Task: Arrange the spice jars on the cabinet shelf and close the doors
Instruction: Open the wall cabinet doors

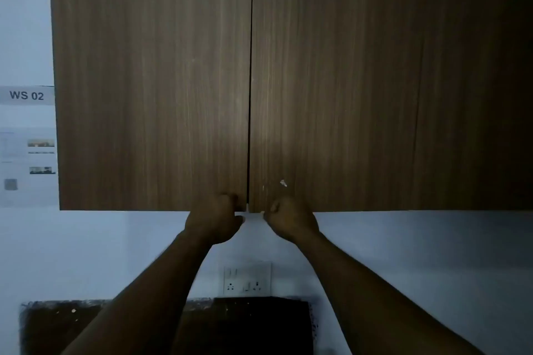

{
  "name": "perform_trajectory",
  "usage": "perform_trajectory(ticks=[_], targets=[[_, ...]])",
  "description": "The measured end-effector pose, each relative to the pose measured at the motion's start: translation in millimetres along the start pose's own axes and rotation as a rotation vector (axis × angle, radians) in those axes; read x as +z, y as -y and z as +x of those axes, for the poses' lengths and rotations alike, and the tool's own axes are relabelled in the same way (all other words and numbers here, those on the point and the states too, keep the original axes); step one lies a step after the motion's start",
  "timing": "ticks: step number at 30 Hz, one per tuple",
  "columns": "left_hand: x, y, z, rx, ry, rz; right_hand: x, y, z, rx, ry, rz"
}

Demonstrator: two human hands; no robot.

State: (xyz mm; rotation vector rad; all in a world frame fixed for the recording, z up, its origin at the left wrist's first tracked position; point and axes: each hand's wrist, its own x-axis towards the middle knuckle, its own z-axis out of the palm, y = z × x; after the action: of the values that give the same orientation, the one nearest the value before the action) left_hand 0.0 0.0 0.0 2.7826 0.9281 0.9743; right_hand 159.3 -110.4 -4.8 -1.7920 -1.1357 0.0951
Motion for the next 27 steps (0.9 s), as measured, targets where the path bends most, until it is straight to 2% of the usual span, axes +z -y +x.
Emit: perform_trajectory(ticks=[4,8,14,17,21,24,26,27], targets=[[10.1,-3.7,-5.1,-0.185,-0.04,-0.25,9.0,-13.3,4.4,0.324,0.063,0.414],[24.2,-2.0,-9.4,-0.274,-0.028,-0.312,21.4,-14.8,1.6,0.419,0.123,0.759],[34.5,-1.2,-16.3,-0.368,-0.093,-0.498,41.5,-17.9,14.6,0.482,0.075,1.21],[32.0,-4.0,-18.8,-0.369,-0.138,-0.591,44.8,-21.5,10.9,0.499,0.029,1.245],[22.6,-21.1,-20.4,-0.293,-0.163,-0.798,34.4,-15.5,-7.8,0.51,-0.024,1.147],[14.8,-45.5,-26.2,-0.217,-0.121,-1.011,15.8,-4.9,-36.2,0.524,-0.043,1.059],[8.6,-61.4,-33.4,-0.177,-0.107,-1.135,2.1,1.3,-58.4,0.517,-0.074,0.945],[4.6,-68.0,-39.2,-0.159,-0.096,-1.183,-6.3,4.7,-71.4,0.494,-0.134,0.789]])
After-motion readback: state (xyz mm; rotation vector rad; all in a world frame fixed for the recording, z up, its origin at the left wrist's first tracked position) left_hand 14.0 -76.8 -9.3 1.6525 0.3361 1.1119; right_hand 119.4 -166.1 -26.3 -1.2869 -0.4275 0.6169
